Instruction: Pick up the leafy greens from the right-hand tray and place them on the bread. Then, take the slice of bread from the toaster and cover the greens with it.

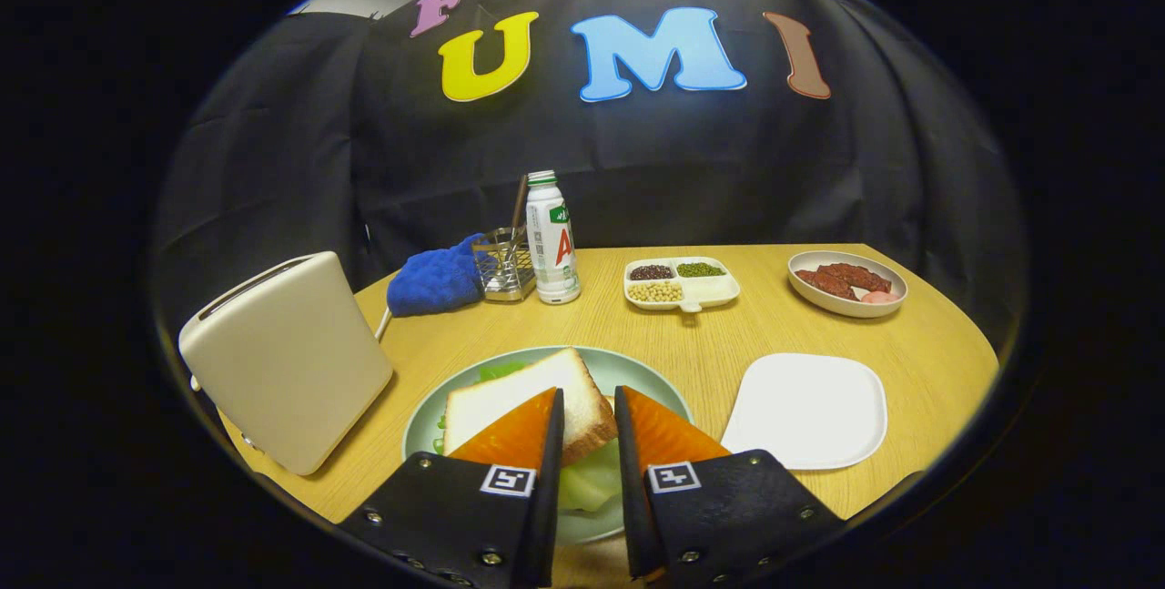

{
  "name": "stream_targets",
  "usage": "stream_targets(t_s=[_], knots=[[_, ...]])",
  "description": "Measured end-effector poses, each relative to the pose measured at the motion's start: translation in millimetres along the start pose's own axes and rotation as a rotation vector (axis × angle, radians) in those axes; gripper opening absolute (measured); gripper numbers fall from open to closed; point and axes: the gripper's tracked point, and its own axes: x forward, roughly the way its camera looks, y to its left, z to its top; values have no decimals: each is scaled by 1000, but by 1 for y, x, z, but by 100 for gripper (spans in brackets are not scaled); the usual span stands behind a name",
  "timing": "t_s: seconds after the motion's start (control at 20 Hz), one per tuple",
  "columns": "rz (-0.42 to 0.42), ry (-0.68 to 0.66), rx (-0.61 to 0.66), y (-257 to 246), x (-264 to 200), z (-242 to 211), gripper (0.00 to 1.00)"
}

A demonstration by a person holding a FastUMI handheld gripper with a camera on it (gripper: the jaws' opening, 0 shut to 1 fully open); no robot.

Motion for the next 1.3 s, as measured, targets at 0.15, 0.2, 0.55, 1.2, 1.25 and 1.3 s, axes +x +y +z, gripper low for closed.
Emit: stream_targets(t_s=[0.15, 0.2, 0.55, 1.2, 1.25, 1.3], knots=[[5, 1, 4, -1, 2, -3, 31], [4, 0, 2, -2, 2, -3, 31], [-9, -13, -6, -13, -10, 4, 32], [-60, -246, -80, -83, -78, 61, 32], [-61, -275, -95, -90, -85, 69, 32], [-63, -303, -113, -98, -93, 76, 32]])
